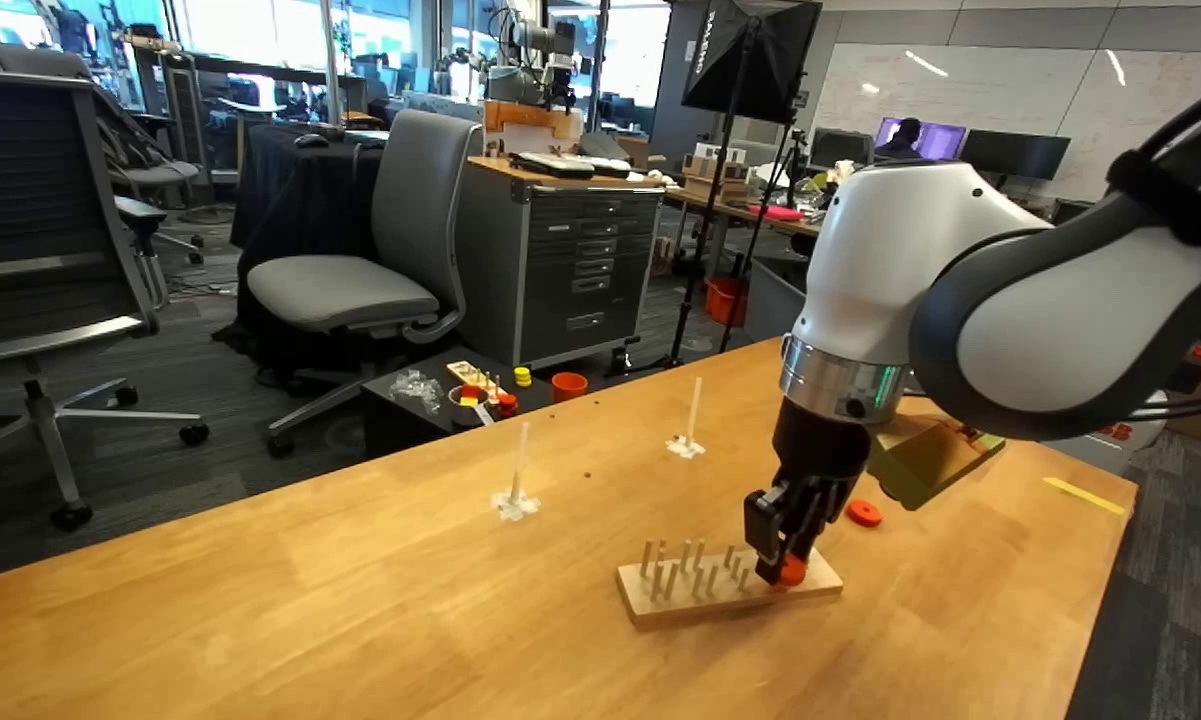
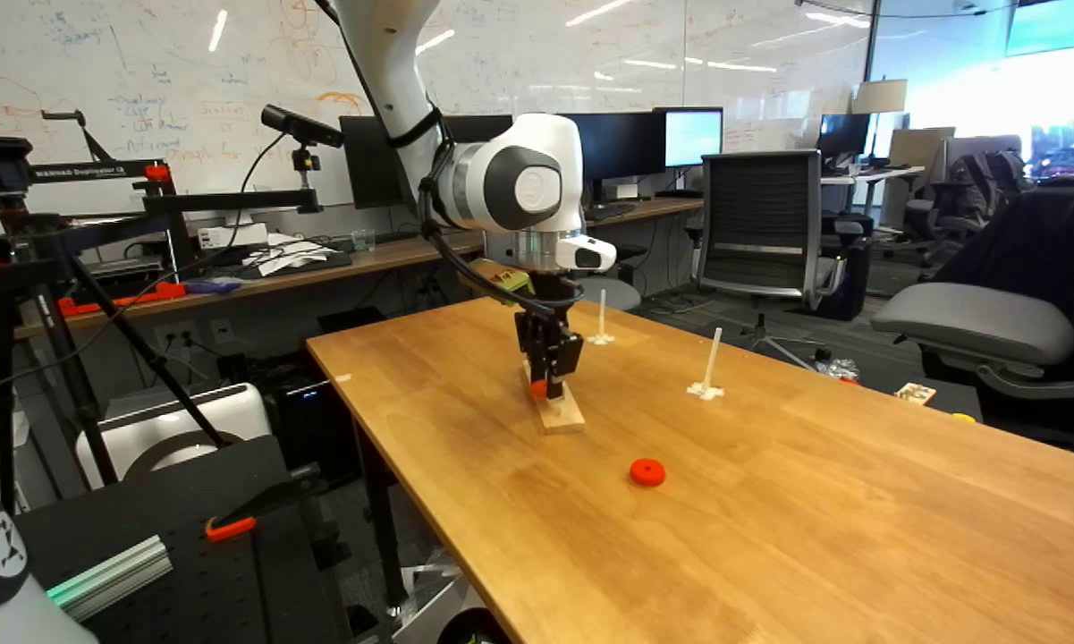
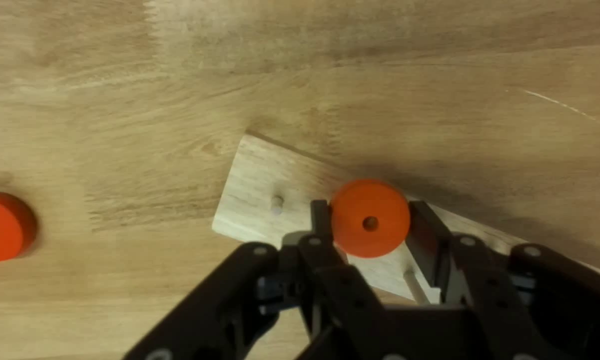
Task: Place the orange ring on the left on the wooden board
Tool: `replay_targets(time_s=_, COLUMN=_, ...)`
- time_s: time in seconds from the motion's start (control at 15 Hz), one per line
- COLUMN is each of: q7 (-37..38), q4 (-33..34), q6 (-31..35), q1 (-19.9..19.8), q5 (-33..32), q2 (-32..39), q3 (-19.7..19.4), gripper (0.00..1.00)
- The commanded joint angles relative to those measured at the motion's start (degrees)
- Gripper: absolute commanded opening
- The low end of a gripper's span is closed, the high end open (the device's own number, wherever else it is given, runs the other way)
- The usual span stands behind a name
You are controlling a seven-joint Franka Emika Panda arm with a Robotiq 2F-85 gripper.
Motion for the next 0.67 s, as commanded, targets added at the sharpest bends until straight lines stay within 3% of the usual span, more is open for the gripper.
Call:
replay_targets(time_s=0.0, q7=-1.2, q4=0.8, q6=0.4, q1=-0.3, q5=1.2, q2=0.7, q3=0.4, gripper=0.18)
replay_targets(time_s=0.4, q7=-1.0, q4=0.9, q6=-0.1, q1=-0.4, q5=1.3, q2=1.2, q3=0.2, gripper=0.18)
replay_targets(time_s=0.47, q7=-1.0, q4=0.9, q6=-0.3, q1=-0.4, q5=1.2, q2=1.1, q3=0.2, gripper=0.68)
replay_targets(time_s=0.53, q7=-0.8, q4=0.9, q6=-0.5, q1=-0.3, q5=1.2, q2=0.9, q3=0.1, gripper=0.68)
replay_targets(time_s=0.6, q7=-0.6, q4=0.9, q6=-0.7, q1=-0.1, q5=1.0, q2=0.5, q3=-0.1, gripper=0.75)
